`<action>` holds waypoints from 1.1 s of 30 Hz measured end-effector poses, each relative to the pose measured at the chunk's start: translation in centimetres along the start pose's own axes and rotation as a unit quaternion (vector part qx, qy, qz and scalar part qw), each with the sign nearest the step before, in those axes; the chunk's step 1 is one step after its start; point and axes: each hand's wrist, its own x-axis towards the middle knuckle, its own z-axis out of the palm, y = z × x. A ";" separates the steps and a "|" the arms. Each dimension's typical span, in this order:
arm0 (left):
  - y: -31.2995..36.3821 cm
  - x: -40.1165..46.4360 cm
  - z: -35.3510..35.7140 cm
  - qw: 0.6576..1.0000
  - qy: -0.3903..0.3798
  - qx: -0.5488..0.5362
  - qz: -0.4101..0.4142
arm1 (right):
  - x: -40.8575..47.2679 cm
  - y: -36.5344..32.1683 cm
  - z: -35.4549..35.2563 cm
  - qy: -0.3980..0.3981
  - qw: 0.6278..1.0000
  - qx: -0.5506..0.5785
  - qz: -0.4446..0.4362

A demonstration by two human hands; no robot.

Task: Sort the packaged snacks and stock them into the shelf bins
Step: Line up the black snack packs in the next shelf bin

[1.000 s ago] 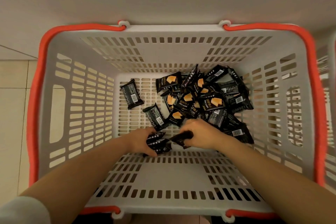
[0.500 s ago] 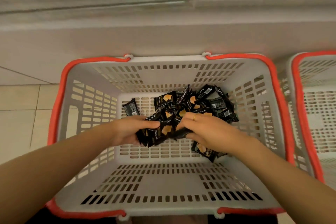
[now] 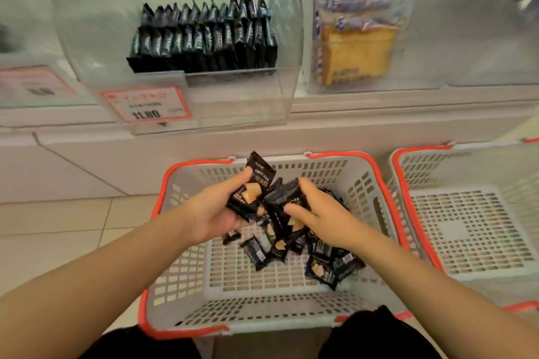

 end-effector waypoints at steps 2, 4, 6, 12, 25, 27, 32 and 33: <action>0.9 -1.6 0.7 0.999 -0.008 0.010 0.051 | -0.8 -1.3 0.3 0.024 0.989 0.144 0.016; 1.2 -2.9 0.9 0.993 -0.016 0.029 0.114 | -1.4 -2.8 0.4 0.066 0.963 0.261 0.032; 0.9 -4.0 0.8 0.982 -0.002 0.066 0.179 | -1.8 -4.2 0.1 0.101 0.918 0.379 0.052; -0.1 -7.4 2.4 0.935 0.062 0.145 0.318 | -2.5 -10.2 0.0 0.100 0.840 0.532 0.027; 6.9 -11.7 1.9 0.828 0.154 0.223 0.490 | 1.5 -20.5 0.2 0.119 0.871 0.475 -0.021; 8.3 -12.4 1.5 0.802 0.167 0.263 0.510 | 2.1 -21.8 -0.4 0.099 0.873 0.476 -0.035; 13.3 -14.2 0.1 0.731 0.125 0.437 0.509 | 3.6 -24.0 -3.8 0.069 0.924 0.369 -0.076; 14.4 -14.3 -0.3 0.709 0.159 0.481 0.491 | 4.1 -24.4 -4.8 0.089 0.942 0.314 -0.080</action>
